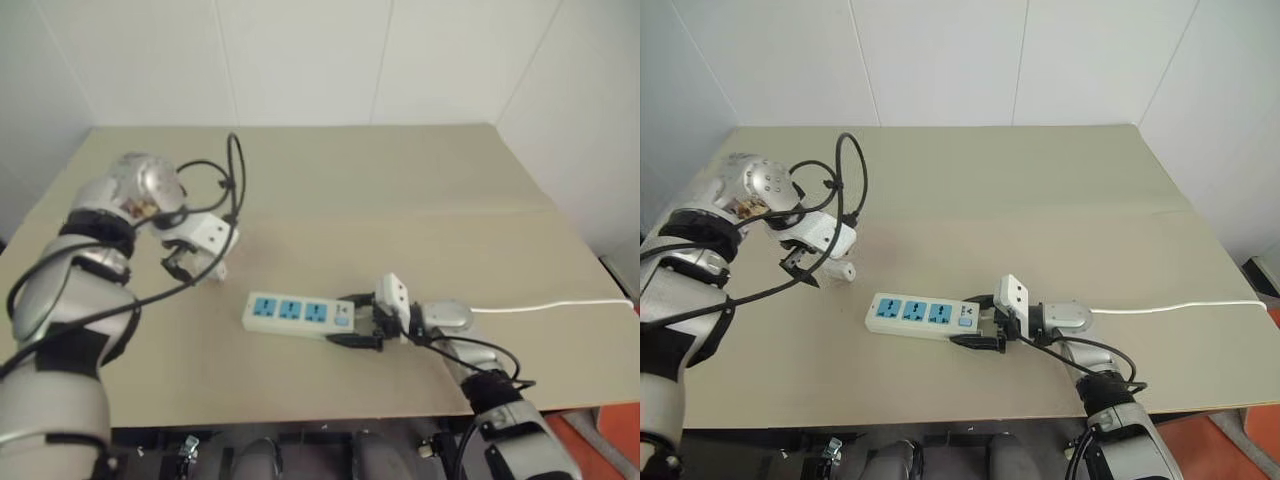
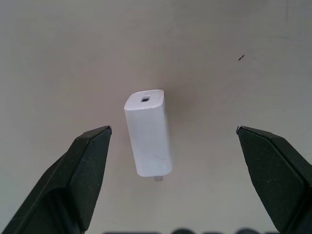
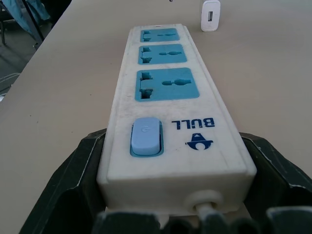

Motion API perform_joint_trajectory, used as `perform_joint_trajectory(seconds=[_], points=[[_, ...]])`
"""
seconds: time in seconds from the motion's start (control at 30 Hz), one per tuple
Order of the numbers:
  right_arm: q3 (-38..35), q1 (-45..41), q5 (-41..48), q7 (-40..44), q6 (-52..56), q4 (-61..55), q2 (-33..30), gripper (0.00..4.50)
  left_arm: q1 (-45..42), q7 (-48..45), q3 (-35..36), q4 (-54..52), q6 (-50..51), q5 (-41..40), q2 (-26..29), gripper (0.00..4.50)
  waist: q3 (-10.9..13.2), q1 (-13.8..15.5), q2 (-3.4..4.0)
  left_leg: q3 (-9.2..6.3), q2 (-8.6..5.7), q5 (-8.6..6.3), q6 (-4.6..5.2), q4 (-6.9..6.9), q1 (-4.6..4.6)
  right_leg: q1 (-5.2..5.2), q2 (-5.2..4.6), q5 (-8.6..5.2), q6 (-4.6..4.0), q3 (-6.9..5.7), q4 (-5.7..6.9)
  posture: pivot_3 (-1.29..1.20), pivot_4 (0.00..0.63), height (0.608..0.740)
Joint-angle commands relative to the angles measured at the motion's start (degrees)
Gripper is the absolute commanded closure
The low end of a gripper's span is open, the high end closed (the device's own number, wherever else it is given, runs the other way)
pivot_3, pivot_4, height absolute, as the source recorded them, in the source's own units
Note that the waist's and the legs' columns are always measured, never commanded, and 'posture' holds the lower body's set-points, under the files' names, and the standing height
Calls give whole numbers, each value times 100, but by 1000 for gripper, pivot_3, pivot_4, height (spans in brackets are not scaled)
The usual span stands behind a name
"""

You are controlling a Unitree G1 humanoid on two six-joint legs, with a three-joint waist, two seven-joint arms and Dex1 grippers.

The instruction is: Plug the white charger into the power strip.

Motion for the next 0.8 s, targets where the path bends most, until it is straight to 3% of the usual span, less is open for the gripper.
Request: perform_joint_trajectory(seconds=[0.03,0.2,0.8], points=[[-50,48,88,-70,94,-200,-22,1049,-189,386,-125,130,-75,426,-95,0,0,-1,0,0,-1,0,0,1,-1,-1,0,0,0,0,0,0,150,740],[-63,111,118,-174,192,-339,-2,1049,-187,1031,-262,318,1,877,-373,0,1,8,-1,-4,-3,0,0,5,-3,-2,-1,0,0,0,6,0,150,740],[-33,400,125,-387,337,-701,-17,1049,-241,1197,-198,815,648,1151,-848,0,1,19,-2,-3,-7,0,0,27,-33,-40,-2,0,1,0,39,0,150,740]])
